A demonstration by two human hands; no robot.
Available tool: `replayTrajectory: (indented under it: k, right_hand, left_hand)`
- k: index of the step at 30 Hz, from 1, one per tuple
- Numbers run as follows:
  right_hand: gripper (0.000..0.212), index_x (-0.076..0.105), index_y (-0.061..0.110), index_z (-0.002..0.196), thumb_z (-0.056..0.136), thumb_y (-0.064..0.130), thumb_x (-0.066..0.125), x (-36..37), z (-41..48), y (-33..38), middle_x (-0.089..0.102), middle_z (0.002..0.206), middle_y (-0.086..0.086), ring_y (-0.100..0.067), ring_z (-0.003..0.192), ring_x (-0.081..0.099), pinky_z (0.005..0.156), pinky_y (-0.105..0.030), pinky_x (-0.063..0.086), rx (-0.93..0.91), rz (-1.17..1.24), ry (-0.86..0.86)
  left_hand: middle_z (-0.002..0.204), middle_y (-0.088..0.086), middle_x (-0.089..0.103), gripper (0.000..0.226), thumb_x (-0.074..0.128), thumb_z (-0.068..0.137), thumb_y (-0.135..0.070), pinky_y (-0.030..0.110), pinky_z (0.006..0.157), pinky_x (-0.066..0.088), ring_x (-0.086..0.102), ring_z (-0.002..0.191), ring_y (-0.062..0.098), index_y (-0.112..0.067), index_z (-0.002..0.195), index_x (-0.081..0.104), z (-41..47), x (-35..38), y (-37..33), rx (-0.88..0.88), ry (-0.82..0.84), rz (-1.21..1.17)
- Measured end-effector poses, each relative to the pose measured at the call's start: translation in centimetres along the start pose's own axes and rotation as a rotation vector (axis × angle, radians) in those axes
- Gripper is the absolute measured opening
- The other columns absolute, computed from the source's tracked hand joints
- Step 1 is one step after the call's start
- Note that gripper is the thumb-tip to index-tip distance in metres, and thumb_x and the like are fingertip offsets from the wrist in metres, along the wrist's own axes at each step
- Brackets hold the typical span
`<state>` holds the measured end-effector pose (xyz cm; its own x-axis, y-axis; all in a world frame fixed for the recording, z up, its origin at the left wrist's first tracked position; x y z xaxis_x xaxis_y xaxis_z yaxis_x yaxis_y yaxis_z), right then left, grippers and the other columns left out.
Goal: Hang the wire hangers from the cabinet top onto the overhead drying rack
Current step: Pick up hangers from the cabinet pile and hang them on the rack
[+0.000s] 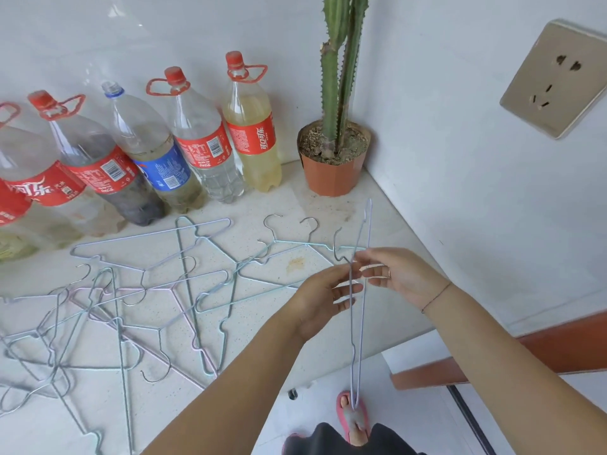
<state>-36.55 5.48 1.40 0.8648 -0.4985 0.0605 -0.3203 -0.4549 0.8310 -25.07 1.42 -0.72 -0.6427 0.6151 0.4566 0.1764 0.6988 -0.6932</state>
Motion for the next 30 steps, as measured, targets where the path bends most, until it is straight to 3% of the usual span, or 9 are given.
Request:
replayTrajectory:
  k: [9,12,14,17,18,20,23,27,30]
  right_hand:
    - [0.014,0.057,0.009,0.078,0.09,0.011,0.05,7.6,9.3,0.1,0.057,0.073,-0.006,-0.011,0.059,0.053,0.054,-0.019,0.043,0.085,-0.043,0.01]
    - [0.017,0.058,0.008,0.087,0.094,0.019,0.047,12.6,11.5,-2.2,0.06,0.095,-0.009,-0.017,0.081,0.059,0.077,-0.027,0.048,0.228,0.098,0.181]
    - [0.026,0.057,0.004,0.107,0.095,0.025,0.045,15.4,12.3,-3.6,0.056,0.118,-0.012,-0.023,0.106,0.057,0.098,-0.034,0.042,0.3,0.188,0.223]
    - [0.053,0.035,-0.002,0.137,0.094,0.029,0.046,18.4,12.9,-4.4,0.045,0.138,-0.016,-0.026,0.133,0.042,0.11,-0.036,0.032,0.344,0.384,0.189]
    - [0.053,0.035,-0.002,0.136,0.094,0.029,0.046,18.8,13.2,-4.4,0.047,0.135,-0.016,-0.027,0.13,0.045,0.107,-0.036,0.037,0.345,0.438,0.165]
    - [0.04,0.047,-0.003,0.118,0.093,0.028,0.048,19.1,13.7,-4.7,0.055,0.108,-0.017,-0.026,0.1,0.06,0.08,-0.033,0.054,0.358,0.501,0.114]
    - [0.026,0.047,0.003,0.083,0.092,0.027,0.048,19.3,14.2,-4.7,0.048,0.08,-0.011,-0.016,0.066,0.053,0.044,-0.02,0.051,0.397,0.533,0.056]
    - [0.028,0.041,0.011,0.07,0.093,0.024,0.049,19.4,15.0,-4.6,0.049,0.074,-0.006,-0.01,0.062,0.051,0.05,-0.021,0.043,0.392,0.627,0.042]
    - [0.022,0.047,0.01,0.074,0.091,0.024,0.051,19.9,15.0,-4.5,0.047,0.075,-0.004,-0.011,0.063,0.049,0.057,-0.023,0.04,0.384,0.639,0.068]
  left_hand:
    - [0.091,-0.005,0.069,0.027,0.05,0.093,-0.024,0.024,0.07,0.043,0.062,0.074,0.01,-0.014,0.115,0.06,-8.2,-13.0,-2.6,0.141,-0.301,-0.223]
    - [0.087,-0.006,0.07,0.023,0.048,0.093,-0.023,0.023,0.065,0.042,0.063,0.066,0.007,-0.016,0.11,0.061,-10.8,-16.4,-3.7,0.196,-0.375,-0.25]
    - [0.086,-0.006,0.07,0.02,0.048,0.093,-0.023,0.023,0.064,0.042,0.063,0.064,0.007,-0.016,0.106,0.062,-12.4,-18.2,-4.3,0.226,-0.423,-0.269]
    - [0.083,-0.006,0.07,0.019,0.048,0.093,-0.022,0.024,0.065,0.04,0.063,0.063,0.008,-0.016,0.105,0.061,-14.5,-20.3,-5.1,0.265,-0.48,-0.286]
    - [0.083,-0.006,0.07,0.019,0.048,0.094,-0.022,0.024,0.066,0.04,0.063,0.063,0.008,-0.015,0.105,0.061,-15.1,-20.9,-5.4,0.276,-0.496,-0.288]
    - [0.085,-0.006,0.069,0.019,0.048,0.093,-0.023,0.024,0.066,0.042,0.063,0.066,0.008,-0.016,0.105,0.062,-16.2,-22.0,-5.6,0.287,-0.521,-0.283]
    - [0.087,-0.006,0.07,0.019,0.048,0.094,-0.024,0.024,0.067,0.043,0.063,0.066,0.008,-0.018,0.103,0.062,-17.2,-23.3,-5.7,0.296,-0.552,-0.291]
    - [0.086,-0.004,0.071,0.019,0.047,0.094,-0.023,0.025,0.068,0.043,0.064,0.066,0.009,-0.015,0.104,0.062,-17.8,-24.3,-5.8,0.309,-0.569,-0.323]
    - [0.088,-0.003,0.07,0.021,0.047,0.095,-0.022,0.025,0.069,0.044,0.064,0.067,0.01,-0.013,0.107,0.061,-17.9,-24.6,-5.8,0.313,-0.566,-0.333]
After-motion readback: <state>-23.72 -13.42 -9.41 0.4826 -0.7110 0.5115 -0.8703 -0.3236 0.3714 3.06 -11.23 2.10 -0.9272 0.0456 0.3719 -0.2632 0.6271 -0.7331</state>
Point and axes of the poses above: each hand's wrist, its own z-axis towards the middle knuckle, its own x-axis out of the palm, y = z × x, the point moved 9 cm from there along z, towards the middle knuckle
